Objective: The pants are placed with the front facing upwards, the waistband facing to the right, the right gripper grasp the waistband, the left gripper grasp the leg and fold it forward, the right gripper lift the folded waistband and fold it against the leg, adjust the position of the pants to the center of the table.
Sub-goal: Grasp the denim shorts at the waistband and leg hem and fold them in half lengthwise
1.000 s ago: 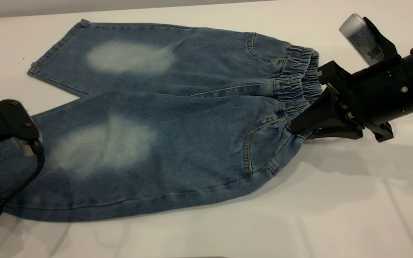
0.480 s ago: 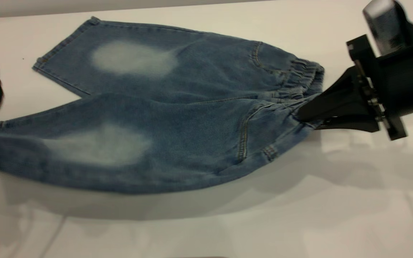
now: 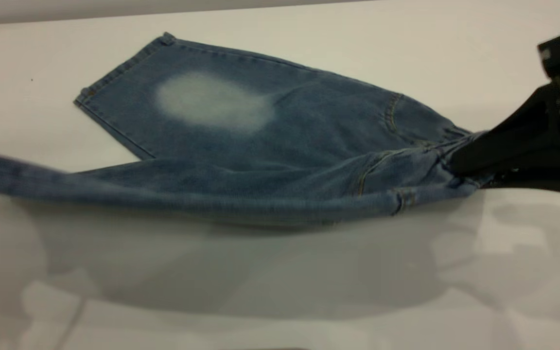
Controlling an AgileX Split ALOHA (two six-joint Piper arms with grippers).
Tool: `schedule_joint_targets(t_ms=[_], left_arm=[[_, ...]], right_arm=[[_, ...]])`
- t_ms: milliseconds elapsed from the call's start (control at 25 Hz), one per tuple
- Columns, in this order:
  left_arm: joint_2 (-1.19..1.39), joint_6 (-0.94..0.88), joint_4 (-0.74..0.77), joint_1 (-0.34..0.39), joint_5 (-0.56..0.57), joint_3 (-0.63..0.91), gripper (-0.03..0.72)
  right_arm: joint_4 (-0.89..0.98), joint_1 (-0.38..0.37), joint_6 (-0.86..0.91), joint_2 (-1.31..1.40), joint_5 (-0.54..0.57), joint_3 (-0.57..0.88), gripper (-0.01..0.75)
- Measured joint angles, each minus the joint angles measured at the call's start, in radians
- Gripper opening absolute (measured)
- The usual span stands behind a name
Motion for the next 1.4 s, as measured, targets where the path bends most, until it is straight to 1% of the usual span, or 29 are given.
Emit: schedule_joint_targets(t_ms=[160, 280, 360, 600, 800, 1080, 1240, 1400], left_arm=[[0.006, -0.031, 0.0, 0.0, -0.108, -0.019, 0.023], [0.061, -0.063, 0.0, 0.0, -0.183, -0.075, 0.023], [0.12, -0.068, 0.0, 0.0, -0.211, -0.133, 0.024], [0.366, -0.069, 0.001, 0.0, -0.254, -0.333, 0.024], [0.577, -0.068, 0.001, 0.0, -0.294, -0.522, 0.024], [0.804, -0.068, 0.001, 0.0, -0.304, -0.762, 0.026], [0.881, -0.068, 0.001, 0.0, -0.305, -0.855, 0.027], [0.922, -0.068, 0.001, -0.001, -0.305, -0.918, 0.028]], right_arm=[[0.074, 0.0, 0.028, -0.006, -0.017, 0.002, 0.04], [0.086, 0.0, 0.07, -0.006, -0.064, -0.009, 0.04], [0.088, 0.0, 0.103, -0.003, -0.093, -0.026, 0.04], [0.091, 0.0, 0.182, 0.079, -0.138, -0.126, 0.04], [0.092, 0.0, 0.256, 0.235, -0.144, -0.256, 0.041], [0.097, 0.0, 0.364, 0.389, -0.152, -0.416, 0.041], [0.098, 0.0, 0.432, 0.401, -0.181, -0.451, 0.045], [0.101, 0.0, 0.479, 0.401, -0.213, -0.454, 0.049]])
